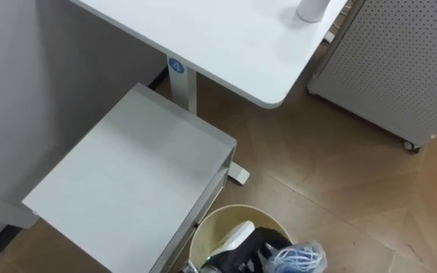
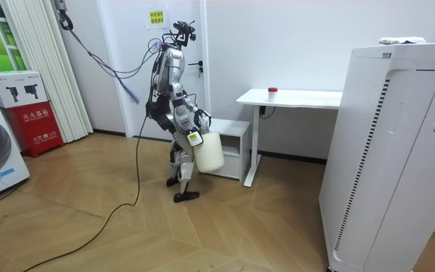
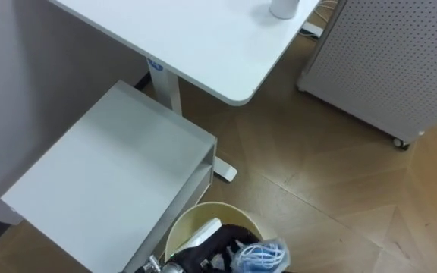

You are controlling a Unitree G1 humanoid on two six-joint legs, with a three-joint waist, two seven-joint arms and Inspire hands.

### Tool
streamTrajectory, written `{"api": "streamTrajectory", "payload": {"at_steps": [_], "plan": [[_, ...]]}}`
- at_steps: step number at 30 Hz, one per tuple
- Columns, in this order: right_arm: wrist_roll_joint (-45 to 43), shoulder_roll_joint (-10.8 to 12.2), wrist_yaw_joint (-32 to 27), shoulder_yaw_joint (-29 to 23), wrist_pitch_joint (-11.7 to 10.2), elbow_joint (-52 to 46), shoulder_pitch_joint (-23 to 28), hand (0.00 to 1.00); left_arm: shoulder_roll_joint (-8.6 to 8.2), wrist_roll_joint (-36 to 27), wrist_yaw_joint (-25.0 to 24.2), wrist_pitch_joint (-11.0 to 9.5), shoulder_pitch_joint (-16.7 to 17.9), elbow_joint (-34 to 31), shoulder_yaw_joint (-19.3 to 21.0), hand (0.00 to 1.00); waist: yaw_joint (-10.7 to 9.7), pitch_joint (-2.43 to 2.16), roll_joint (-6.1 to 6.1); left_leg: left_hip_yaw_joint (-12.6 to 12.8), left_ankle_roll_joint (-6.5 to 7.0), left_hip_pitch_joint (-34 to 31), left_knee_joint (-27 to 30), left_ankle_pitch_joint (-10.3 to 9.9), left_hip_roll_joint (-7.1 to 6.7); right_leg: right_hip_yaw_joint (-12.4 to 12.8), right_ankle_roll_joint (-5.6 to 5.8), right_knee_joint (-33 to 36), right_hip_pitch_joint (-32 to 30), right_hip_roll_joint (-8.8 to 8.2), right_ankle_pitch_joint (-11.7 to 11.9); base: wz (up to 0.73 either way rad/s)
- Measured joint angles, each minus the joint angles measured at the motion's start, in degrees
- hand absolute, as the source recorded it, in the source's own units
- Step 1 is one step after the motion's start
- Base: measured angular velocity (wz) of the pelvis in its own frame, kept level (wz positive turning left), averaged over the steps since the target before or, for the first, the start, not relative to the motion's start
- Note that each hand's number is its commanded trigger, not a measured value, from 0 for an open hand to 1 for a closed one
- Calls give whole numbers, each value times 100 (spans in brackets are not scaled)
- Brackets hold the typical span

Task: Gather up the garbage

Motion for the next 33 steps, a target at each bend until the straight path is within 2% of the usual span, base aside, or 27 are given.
{"api": "streamTrajectory", "payload": {"at_steps": [11, 17, 21, 27, 30, 33], "plan": [[1, -3, 63, -3, -98, 1, 49, 100, 11, 6, -57, -10, 142, -4, -122, 0, 5, 0, -1, 53, -7, 63, -87, 8, -7, 59, 4, -19, 2, -3, 2, -1], [-213, -10, 98, -77, -83, 2, 38, 100, 146, 7, -80, -10, 139, -4, -114, 0, 11, 0, -1, 53, -6, 67, -78, 8, 0, 49, 4, -19, 7, -12, 1, 0], [-379, -8, 102, -137, -51, 16, 40, 100, 173, 9, -159, -9, 139, -5, -111, 0, 11, 0, -1, 49, -6, 113, -87, 7, 1, 45, 7, -42, 60, -13, 3, 0], [-449, -6, 209, -250, -6, 165, 57, 100, 192, 173, -328, -9, 142, -58, -100, 0, 6, 5, 6, 94, -8, 466, -230, 6, 1, 41, 23, -228, 420, -5, 31, -2], [-455, -25, 261, -323, 76, 183, 60, 100, 273, 232, -406, -9, 149, -95, -123, 0, 27, 9, 16, 172, -9, 694, -343, 5, 0, 48, 39, -351, 614, -7, 64, -11], [-581, -99, 357, -453, 87, 241, 88, 100, 351, 340, -412, -9, 164, -251, -110, 0, 60, 4, 97, 233, -9, 847, -458, 7, -11, 57, 67, -514, 764, -11, 130, -11]]}}
